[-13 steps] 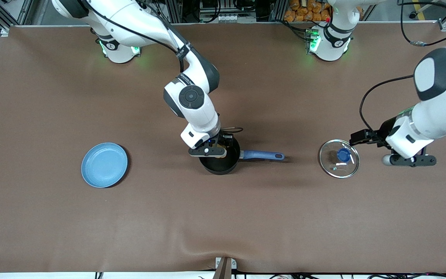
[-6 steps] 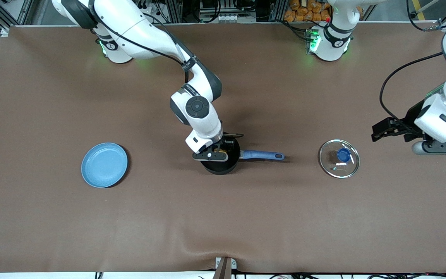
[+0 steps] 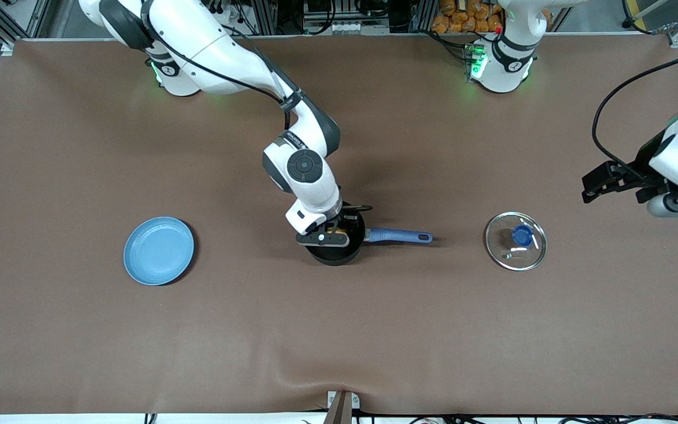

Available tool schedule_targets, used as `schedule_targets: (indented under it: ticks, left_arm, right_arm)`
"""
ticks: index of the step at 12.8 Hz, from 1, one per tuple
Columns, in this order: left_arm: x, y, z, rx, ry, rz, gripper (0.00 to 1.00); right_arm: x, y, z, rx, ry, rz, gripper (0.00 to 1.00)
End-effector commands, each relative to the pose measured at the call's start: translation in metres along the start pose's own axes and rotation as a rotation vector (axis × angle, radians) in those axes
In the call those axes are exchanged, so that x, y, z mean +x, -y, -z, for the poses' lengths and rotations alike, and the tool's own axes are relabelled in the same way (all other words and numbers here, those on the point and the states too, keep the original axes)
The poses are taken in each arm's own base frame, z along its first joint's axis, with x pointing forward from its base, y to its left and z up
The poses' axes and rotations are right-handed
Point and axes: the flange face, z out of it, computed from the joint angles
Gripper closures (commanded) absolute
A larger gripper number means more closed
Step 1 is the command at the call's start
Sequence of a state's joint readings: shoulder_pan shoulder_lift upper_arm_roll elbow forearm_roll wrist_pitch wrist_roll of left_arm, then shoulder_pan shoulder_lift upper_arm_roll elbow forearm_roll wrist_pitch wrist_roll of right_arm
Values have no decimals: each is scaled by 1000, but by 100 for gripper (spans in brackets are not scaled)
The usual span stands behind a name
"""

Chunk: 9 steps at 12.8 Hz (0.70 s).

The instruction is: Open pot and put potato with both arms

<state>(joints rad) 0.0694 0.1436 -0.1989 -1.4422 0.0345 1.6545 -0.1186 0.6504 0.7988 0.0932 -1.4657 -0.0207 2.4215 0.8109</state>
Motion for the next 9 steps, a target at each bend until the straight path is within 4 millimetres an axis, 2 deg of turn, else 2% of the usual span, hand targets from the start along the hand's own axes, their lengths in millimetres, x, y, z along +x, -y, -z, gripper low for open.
schedule_targets:
  ticks: [1, 4, 6, 7, 9]
  left_arm:
    - [-14, -3, 24, 23, -16, -8, 0]
    - [-34, 2, 50, 33, -29, -14, 0]
    - [-46, 6, 55, 43, 25, -42, 0]
    - [-48, 21, 58, 37, 28, -26, 0]
    - [-58, 24, 56, -10, 74, -14, 0]
  right_arm:
    - [10, 2, 9, -14, -32, 6, 0]
    - [15, 0, 36, -36, -19, 3, 0]
    - [18, 3, 83, -44, -21, 1, 0]
    - [23, -3, 107, -57, -15, -12, 0]
    - [33, -21, 158, -86, -2, -42, 0]
